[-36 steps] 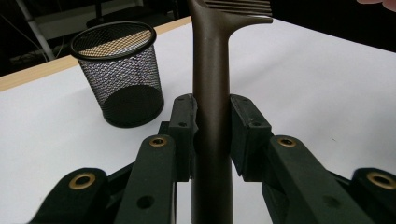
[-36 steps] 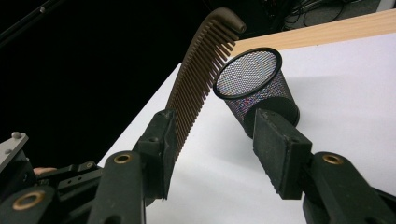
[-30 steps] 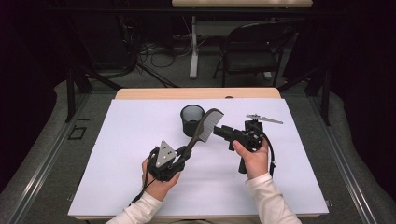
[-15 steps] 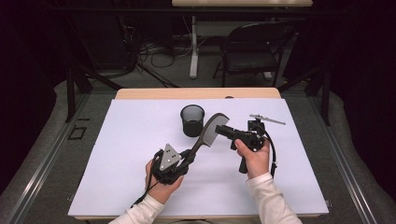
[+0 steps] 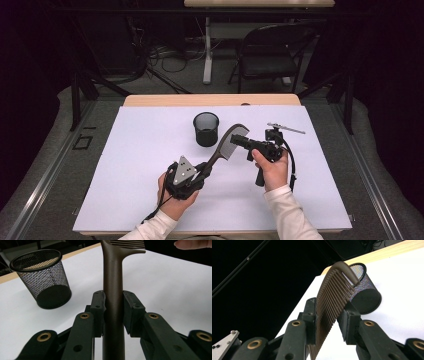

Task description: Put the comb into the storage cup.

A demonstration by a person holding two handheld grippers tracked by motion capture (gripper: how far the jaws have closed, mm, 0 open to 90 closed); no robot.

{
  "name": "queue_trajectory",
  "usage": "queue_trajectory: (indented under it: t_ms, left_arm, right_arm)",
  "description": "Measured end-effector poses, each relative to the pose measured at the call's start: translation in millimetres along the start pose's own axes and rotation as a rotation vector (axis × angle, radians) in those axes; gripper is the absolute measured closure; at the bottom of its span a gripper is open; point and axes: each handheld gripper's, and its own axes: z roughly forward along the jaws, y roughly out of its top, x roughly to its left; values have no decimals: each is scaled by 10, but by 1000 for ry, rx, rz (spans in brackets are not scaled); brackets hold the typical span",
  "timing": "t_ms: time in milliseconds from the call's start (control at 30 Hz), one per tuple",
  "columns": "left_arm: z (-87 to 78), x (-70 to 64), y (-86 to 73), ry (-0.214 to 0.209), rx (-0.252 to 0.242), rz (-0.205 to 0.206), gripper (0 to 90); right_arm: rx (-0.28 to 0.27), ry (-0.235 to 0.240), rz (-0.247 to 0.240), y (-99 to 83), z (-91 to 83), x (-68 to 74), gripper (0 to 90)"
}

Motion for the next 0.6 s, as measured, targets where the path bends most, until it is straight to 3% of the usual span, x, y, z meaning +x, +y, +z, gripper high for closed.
queue_trajectory:
  t_ms: [600]
  left_arm:
    - [5, -4, -3, -9, -1, -9, 725]
  right_arm:
    - [8, 27, 40, 0, -2, -49, 782]
